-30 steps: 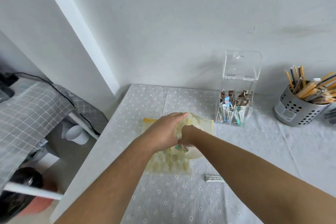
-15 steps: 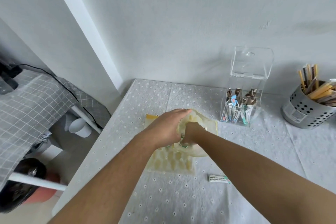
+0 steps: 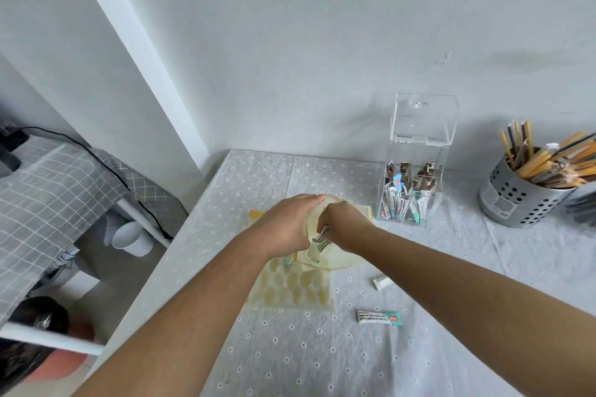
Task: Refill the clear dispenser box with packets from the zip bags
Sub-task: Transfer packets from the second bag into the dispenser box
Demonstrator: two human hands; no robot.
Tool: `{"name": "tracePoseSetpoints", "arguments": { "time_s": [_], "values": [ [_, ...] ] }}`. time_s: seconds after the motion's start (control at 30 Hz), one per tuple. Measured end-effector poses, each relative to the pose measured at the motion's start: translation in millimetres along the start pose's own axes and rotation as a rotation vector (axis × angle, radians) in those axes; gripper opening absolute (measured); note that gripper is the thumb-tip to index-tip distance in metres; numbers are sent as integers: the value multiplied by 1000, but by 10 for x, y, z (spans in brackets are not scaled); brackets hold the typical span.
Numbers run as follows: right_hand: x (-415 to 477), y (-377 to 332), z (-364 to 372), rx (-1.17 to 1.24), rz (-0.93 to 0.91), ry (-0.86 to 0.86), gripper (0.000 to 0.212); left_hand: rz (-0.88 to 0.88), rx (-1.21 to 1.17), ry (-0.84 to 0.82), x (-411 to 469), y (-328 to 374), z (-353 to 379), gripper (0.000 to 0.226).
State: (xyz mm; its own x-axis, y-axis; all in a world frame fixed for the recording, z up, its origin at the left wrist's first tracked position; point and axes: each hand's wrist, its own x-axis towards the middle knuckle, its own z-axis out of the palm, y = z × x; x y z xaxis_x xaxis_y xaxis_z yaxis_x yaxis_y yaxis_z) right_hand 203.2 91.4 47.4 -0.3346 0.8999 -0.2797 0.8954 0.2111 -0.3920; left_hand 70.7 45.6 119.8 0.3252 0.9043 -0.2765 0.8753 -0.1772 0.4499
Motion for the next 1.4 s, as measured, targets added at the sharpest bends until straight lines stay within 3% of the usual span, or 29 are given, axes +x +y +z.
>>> {"name": "tracePoseSetpoints", "arguments": {
  "time_s": [0.17,0.5,0.67,0.9,1.2,1.4],
  "values": [
    [-385,111,-697,68,-98,-27,21,-23,49,-11,128,33,-18,85],
    [-567,1019,-1667,167,90,227,17,-64,44,9,222,50,8,78],
    [-430,1272,-1607,-5,163,308,21,-70,24,21,190,42,-5,77],
    [-139,1482,-1297,-222,139,171,37,-44,24,29,171,-12,-3,77],
    [66,1588,-1097,-306,85,1,33,-64,17,29,227,-43,-3,78],
    [74,1600,-1084,-265,117,38,27,-62,19,13,244,-14,-11,78]
  ]
}}
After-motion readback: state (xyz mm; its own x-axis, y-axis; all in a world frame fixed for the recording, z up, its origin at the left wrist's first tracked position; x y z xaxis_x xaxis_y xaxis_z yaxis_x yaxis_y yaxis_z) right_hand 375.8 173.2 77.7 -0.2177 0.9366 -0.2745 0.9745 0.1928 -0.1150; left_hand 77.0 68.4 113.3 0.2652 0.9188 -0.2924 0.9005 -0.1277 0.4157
